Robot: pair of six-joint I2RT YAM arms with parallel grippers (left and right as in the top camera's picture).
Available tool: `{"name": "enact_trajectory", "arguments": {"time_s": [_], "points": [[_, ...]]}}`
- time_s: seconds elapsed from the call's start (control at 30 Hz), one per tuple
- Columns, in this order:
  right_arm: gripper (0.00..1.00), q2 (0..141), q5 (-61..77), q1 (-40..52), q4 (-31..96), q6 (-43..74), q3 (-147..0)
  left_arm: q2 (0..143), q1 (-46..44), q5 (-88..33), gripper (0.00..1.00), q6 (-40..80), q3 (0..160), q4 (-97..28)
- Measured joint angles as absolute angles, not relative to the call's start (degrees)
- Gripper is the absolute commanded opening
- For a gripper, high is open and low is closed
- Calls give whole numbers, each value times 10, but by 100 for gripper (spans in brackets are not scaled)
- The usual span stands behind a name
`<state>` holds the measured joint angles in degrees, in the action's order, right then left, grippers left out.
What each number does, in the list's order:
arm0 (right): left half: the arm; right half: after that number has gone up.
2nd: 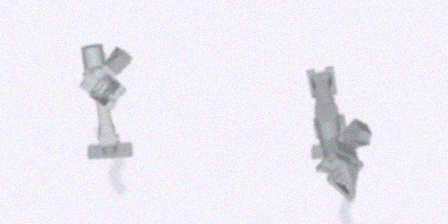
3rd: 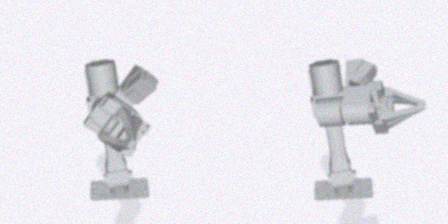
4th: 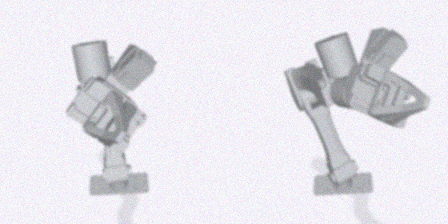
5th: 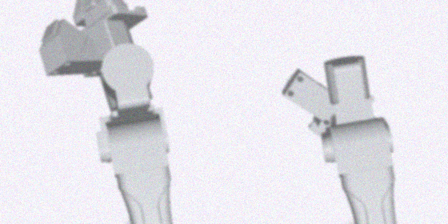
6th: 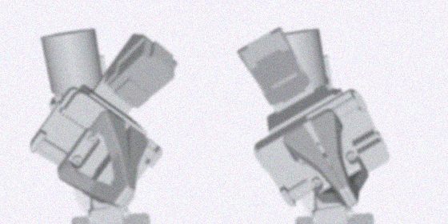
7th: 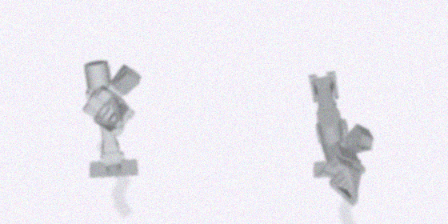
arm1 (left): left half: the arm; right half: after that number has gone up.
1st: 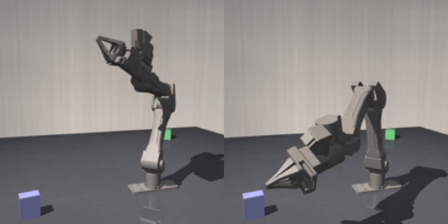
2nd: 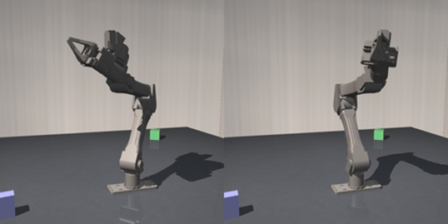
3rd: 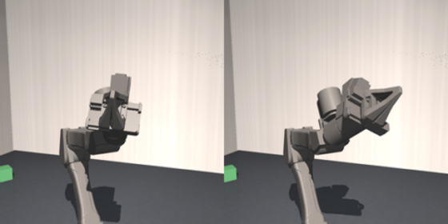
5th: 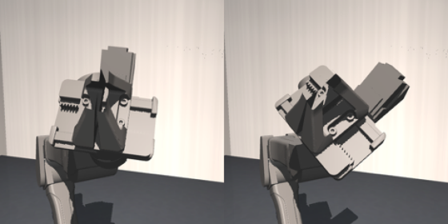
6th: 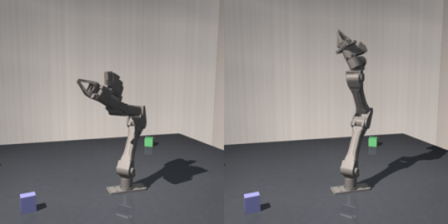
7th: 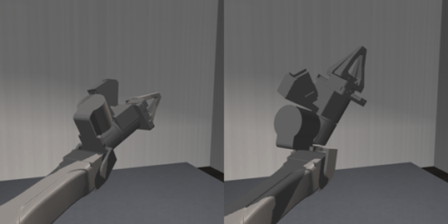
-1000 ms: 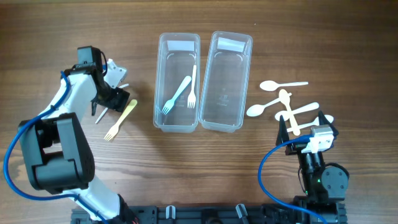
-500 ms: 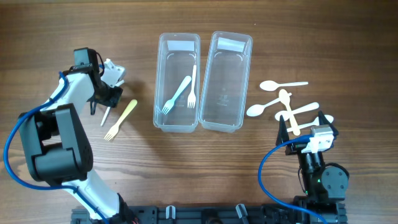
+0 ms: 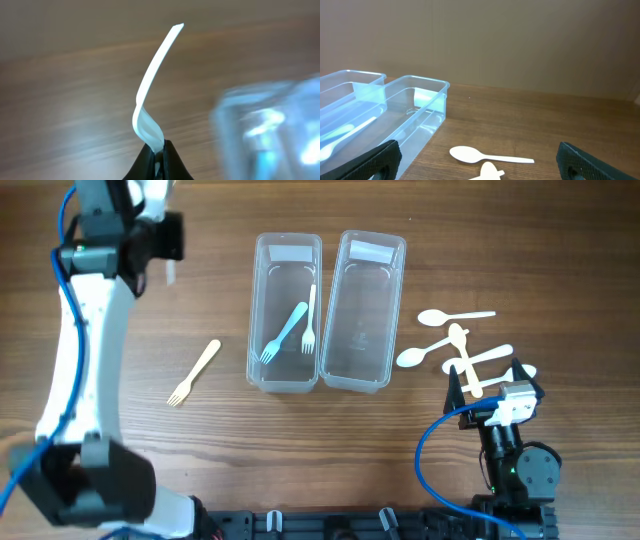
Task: Pack container
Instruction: 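Drop the white fork into the left container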
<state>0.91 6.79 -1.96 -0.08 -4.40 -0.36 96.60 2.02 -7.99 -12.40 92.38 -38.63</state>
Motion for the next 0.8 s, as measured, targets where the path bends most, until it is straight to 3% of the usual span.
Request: {"name": "enact_trajectory", "arguments": {"time_s": [0.2,0.27,0.3,0.37,0.57,0.8], "points": [[100,9,68,-20,-1,-44,-4,999,-96,-110,4,-19,926,-451],[100,9,68,-20,-1,-44,-4,1033,-128,-110,86,-3,924,-466],[100,9,68,-20,-1,-44,-4,1035,-131,-110,91,1,924,-467],[100,9,68,-20,-1,-44,-4,1070,-153,-110,97,6,922,-480],[100,9,68,-20,-1,-44,-4,1086,-160,-88,100,14,944,-510],[100,9,68,-20,-1,-44,-4,948,-47,47,100,-12,995,-672]]}}
